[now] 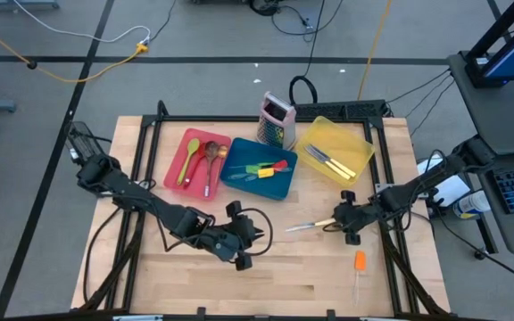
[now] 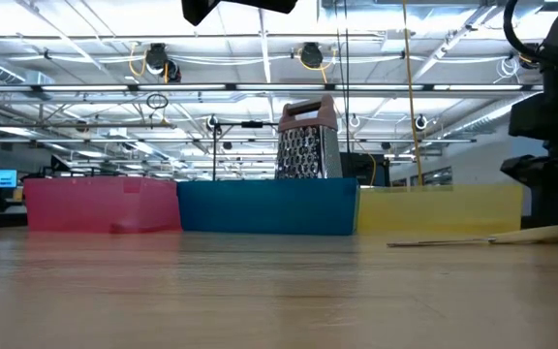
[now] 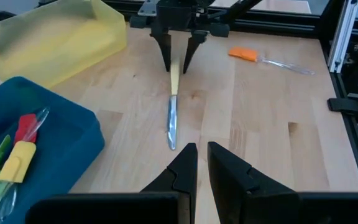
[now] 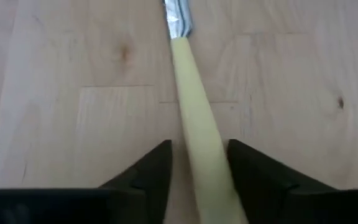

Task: Pick & Place Kitchen Items
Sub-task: Put the yellow knife into the yellow bin

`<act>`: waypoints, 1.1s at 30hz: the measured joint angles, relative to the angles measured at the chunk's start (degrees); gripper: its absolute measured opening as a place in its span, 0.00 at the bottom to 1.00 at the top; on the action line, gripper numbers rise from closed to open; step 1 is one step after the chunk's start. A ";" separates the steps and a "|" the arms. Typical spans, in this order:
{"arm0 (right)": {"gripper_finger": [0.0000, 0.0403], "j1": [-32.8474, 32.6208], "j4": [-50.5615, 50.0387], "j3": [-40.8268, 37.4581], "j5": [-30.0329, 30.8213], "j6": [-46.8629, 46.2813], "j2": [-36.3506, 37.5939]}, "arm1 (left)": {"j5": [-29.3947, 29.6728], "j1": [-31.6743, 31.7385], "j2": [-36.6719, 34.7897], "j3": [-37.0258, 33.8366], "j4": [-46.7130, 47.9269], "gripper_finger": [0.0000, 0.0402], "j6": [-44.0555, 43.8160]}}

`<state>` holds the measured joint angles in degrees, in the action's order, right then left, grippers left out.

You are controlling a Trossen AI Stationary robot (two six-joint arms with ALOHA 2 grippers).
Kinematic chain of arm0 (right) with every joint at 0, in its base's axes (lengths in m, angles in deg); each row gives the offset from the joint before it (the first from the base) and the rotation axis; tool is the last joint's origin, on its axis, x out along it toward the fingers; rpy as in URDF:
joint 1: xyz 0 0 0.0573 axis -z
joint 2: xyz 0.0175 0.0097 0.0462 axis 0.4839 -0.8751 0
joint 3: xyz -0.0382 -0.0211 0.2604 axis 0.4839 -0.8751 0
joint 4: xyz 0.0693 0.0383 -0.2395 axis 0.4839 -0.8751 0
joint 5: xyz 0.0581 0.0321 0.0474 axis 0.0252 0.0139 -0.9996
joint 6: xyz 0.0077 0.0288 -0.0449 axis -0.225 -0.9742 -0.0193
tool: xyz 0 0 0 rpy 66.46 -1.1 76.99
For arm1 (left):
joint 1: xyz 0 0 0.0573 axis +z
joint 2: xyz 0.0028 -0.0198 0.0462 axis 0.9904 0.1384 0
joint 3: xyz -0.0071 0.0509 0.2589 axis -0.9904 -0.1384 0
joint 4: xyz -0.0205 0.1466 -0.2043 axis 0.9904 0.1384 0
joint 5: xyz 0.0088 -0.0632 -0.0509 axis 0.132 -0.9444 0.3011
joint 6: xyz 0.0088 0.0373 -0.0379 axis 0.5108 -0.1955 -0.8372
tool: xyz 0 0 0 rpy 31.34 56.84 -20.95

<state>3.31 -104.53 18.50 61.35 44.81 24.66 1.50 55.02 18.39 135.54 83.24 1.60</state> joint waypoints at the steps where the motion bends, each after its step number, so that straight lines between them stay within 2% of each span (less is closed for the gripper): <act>1: 0.34 0.00 -0.04 -0.29 0.06 -0.03 -0.01 | -0.02 0.00 0.00 0.00 0.00 0.10 0.04; 5: 0.17 0.00 -0.13 -1.52 0.17 -0.99 -0.03 | 0.00 0.00 0.00 0.02 0.08 0.10 0.87; 9: 0.17 0.00 1.05 -1.68 0.47 -4.08 -0.05 | -0.02 0.00 0.00 0.02 0.29 0.10 0.92; 15: 0.17 0.02 12.10 -0.84 -0.73 -4.52 0.01 | -0.02 0.00 0.00 0.02 0.43 0.10 2.41; 19: 0.17 -0.69 10.41 3.82 -2.28 -3.94 -0.20 | -0.02 0.00 0.00 0.02 0.61 0.10 2.71; 24: 0.17 -2.90 9.77 10.16 -0.70 2.07 -0.17 | -0.05 -0.11 0.00 0.02 1.39 0.10 3.80; 27: 0.17 -3.26 8.80 14.60 7.45 6.67 -0.05 | -0.06 -0.09 0.00 0.02 1.73 0.10 4.97; 33: 0.20 1.40 7.63 17.43 34.80 11.61 -0.05 | -0.06 0.04 0.00 0.02 1.81 0.10 5.53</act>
<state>4.71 -96.90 35.93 96.15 56.42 24.61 1.43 55.06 18.39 135.56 85.05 7.13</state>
